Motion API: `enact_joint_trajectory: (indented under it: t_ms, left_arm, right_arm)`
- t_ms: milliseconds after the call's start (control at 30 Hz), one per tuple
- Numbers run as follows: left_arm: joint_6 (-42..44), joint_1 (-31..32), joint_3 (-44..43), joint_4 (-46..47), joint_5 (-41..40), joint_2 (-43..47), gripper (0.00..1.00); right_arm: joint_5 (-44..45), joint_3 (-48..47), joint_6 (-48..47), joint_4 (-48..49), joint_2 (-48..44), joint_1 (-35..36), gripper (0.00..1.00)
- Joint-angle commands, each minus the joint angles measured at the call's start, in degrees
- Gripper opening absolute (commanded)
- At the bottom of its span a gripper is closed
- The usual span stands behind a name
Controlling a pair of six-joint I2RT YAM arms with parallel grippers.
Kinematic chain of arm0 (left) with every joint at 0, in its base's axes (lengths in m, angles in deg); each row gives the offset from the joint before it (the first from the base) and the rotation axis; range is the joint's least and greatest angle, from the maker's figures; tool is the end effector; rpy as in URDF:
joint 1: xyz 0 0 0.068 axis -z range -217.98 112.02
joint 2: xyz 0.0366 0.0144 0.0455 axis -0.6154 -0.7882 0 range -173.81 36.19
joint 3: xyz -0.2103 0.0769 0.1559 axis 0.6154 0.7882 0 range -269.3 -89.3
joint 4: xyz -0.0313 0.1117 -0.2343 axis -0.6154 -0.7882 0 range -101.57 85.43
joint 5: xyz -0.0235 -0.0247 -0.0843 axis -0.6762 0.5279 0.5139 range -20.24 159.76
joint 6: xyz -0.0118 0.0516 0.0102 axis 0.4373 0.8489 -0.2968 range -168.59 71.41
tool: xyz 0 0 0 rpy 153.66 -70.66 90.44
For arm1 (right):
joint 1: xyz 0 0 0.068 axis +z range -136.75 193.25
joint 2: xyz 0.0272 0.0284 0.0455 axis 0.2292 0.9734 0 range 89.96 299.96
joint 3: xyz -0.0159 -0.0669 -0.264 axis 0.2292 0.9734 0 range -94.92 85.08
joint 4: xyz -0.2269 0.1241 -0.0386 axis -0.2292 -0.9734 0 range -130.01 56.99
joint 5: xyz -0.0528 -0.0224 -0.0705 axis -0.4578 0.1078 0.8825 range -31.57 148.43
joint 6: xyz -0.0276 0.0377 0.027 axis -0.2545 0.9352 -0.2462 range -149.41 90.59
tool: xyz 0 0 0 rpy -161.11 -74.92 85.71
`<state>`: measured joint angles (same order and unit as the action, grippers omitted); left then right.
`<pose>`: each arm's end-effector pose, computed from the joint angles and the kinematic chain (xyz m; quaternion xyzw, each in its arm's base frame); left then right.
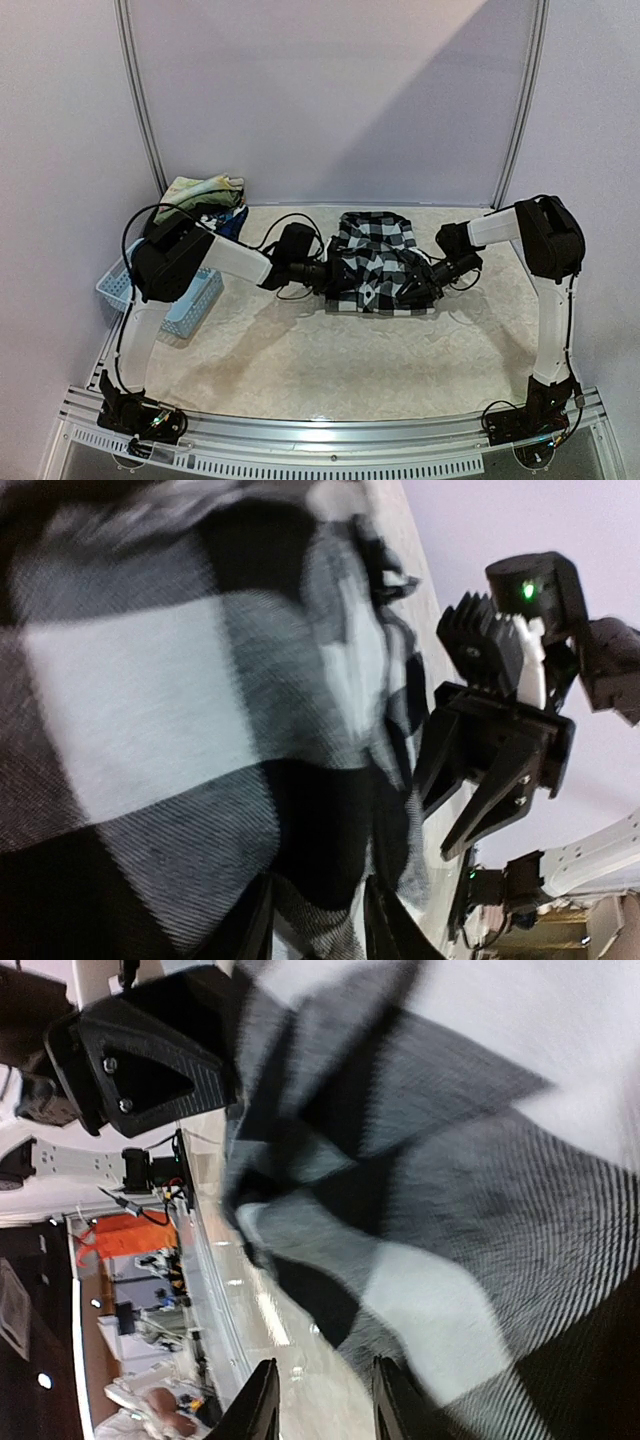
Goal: Fold and stack the mixed laundry pile
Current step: Smooth out the 2/3-rectangle-folded shirt at the center of the board.
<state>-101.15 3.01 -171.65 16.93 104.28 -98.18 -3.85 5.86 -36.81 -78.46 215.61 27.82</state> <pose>0.3578 -0.3378 0.0935 0.0629 0.8398 -0.5217 0.1367 0.3629 0.1269 0.1014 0.1548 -0.8417 -0.5152 0.0463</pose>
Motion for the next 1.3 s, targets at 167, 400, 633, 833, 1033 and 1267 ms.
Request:
enact_joint_trajectory:
  t_ms: [167,400,633,833,1033,1267]
  left_arm:
    - [23.43,-2.91,-18.93,-41.09,-4.31,9.23,0.37]
    - [27.24,-8.27,-26.54,-48.76,-0.16,2.15,0.30]
    - [26.93,-9.08,-32.89,-48.97,4.90,-5.39,0.21]
    - [23.35,-9.35,-36.15,-45.15,6.39,-10.68,0.20]
    - [20.84,-9.53,-39.86,-42.89,6.95,-14.87,0.20]
    - [16.18,-11.36,-42.77,-38.82,6.70,-18.43,0.19]
  right_arm:
    - [5.16,-9.87,-10.08,-7.19,-10.32,-0.06,0.35]
    - [8.35,-20.35,-1.67,2.32,-6.21,0.01,0.35]
    - [10.64,-27.72,3.51,3.21,3.67,0.11,0.32]
    - [14.66,-30.45,2.35,0.49,8.72,0.00,0.31]
    - [19.92,-35.69,0.78,-3.78,13.40,-0.14,0.31]
    - [24.56,-39.18,3.78,-1.58,16.20,-1.63,0.30]
